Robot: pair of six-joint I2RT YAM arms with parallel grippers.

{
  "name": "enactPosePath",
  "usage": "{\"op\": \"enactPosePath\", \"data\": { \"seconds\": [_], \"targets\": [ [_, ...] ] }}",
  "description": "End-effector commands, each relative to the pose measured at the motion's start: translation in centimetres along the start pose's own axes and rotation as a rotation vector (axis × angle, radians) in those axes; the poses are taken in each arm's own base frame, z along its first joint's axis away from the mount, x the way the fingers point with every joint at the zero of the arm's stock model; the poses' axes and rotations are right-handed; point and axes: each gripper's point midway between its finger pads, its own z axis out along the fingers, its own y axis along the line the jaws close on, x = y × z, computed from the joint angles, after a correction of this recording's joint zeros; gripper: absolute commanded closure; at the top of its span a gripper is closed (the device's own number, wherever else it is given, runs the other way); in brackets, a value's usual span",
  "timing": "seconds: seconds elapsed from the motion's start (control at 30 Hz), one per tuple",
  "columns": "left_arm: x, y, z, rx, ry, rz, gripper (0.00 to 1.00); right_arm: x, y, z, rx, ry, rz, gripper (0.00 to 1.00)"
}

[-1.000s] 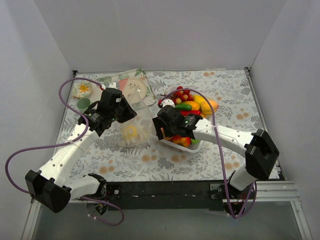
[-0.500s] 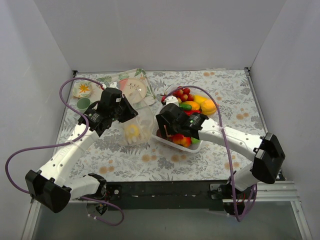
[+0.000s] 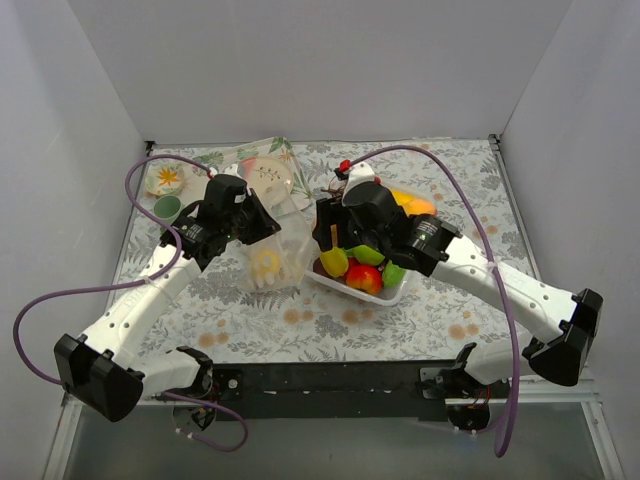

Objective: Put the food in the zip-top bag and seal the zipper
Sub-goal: Pick up the fake fruit from the bin, then place the fake fruit in the zipper food storage bag, then pick up the fake fruit from the bin.

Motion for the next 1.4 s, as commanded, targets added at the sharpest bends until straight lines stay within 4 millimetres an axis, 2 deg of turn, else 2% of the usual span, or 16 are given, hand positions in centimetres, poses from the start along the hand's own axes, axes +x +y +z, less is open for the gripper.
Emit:
{"op": "enactPosePath", "data": {
  "seconds": [0.0,0.13,0.23,0.27,0.3,0.37,0.47,0.6,0.7,0.8,0.87,0.93,1.03,1.13,1.23,1.37],
  "targets": [
    [-0.1,-0.9,-0.4,0.048,0.009,-0.007,1.00,-3.5,4.1,0.4,-0.154,-0.074,0.016,0.78],
    [0.0,-1.1,-0.5,0.058,0.018,-0.007,1.00,-3.3,5.7,2.5,-0.196,-0.052,0.014,0.76],
    [0.1,-1.1,-0.7,0.058,0.018,-0.007,1.00,-2.5,6.3,4.3,-0.191,-0.010,0.012,0.54],
    [0.0,-1.2,-0.9,0.058,0.016,-0.007,1.00,-2.2,6.2,4.7,-0.180,0.003,0.007,0.41],
    [-0.1,-1.2,-1.0,0.058,0.012,-0.007,1.00,-1.7,6.0,5.4,-0.166,0.022,0.002,0.37],
    [-0.3,-1.1,-1.3,0.053,0.001,-0.007,1.00,-1.5,5.9,5.4,-0.166,0.017,0.003,0.24],
    [-0.5,-0.8,-1.5,0.034,-0.012,-0.009,1.00,-2.2,5.9,4.6,-0.178,-0.014,0.007,0.12],
    [-0.5,-0.9,-1.5,0.040,-0.012,-0.010,1.00,-3.3,5.9,3.4,-0.192,-0.045,-0.001,0.02],
    [-0.4,-1.0,-1.5,0.046,-0.009,-0.010,1.00,-3.4,6.1,2.9,-0.209,-0.050,-0.008,0.02],
    [-0.5,-1.0,-1.4,0.046,-0.013,-0.009,1.00,-2.8,5.2,2.6,-0.175,-0.035,-0.015,0.02],
    [-0.5,-0.9,-1.4,0.043,-0.014,-0.010,1.00,-2.5,3.0,2.5,-0.078,-0.038,-0.024,0.03],
    [-0.6,-0.8,-1.3,0.038,-0.016,-0.009,1.00,-1.4,-0.2,1.7,0.030,-0.033,-0.043,0.04],
    [-0.5,-0.8,-1.1,0.038,-0.012,-0.007,1.00,0.6,-3.6,0.5,0.148,0.010,-0.065,0.04],
    [-0.5,-1.0,-0.8,0.048,-0.011,-0.007,1.00,2.5,-6.2,0.0,0.250,0.036,-0.080,0.05],
    [-0.3,-1.1,-0.6,0.054,-0.004,-0.007,1.00,4.1,-7.5,0.4,0.307,0.066,-0.100,0.05],
    [-0.1,-1.2,-0.5,0.060,0.008,-0.004,1.00,5.1,-8.3,1.7,0.350,0.095,-0.122,0.04]
  ]
}}
